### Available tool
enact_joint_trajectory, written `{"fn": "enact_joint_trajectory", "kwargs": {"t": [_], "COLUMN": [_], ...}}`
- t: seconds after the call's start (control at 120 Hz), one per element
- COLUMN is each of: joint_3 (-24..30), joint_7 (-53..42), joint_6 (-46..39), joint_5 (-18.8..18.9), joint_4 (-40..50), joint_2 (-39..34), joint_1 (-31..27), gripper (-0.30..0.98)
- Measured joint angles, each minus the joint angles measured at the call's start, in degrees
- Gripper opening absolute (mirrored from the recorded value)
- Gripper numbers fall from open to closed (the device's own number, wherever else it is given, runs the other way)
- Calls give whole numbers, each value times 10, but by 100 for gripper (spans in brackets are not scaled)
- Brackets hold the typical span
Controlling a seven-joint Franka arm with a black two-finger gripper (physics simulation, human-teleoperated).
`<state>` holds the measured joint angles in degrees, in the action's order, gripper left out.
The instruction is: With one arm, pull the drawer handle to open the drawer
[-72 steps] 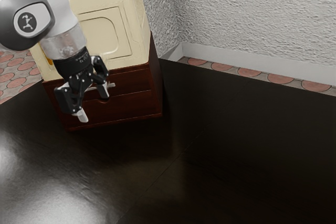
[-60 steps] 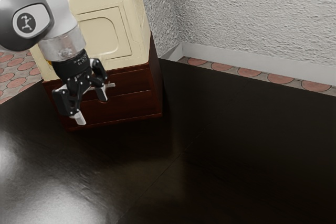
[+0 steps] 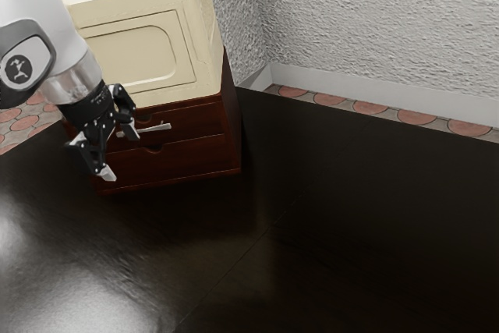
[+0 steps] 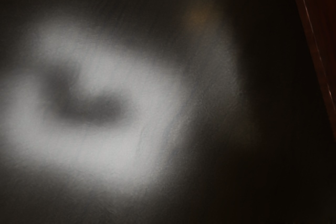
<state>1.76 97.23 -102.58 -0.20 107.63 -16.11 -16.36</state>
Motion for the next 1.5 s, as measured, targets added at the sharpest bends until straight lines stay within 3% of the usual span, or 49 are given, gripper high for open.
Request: {"fn": "enact_joint_trajectory", "kwargs": {"t": [0.183, 0.442, 0.992, 1.5], "joint_3": [0, 4, 4, 4], "joint_7": [13, 16, 10, 4], "joint_6": [-111, -176, -215, -238], "joint_5": [-4, -6, -4, -6], "joint_4": [14, 37, -36, -58], "joint_2": [18, 20, 136, 177], "joint_1": [-25, -64, -81, -95], "gripper": [69, 69, 69, 69]}}
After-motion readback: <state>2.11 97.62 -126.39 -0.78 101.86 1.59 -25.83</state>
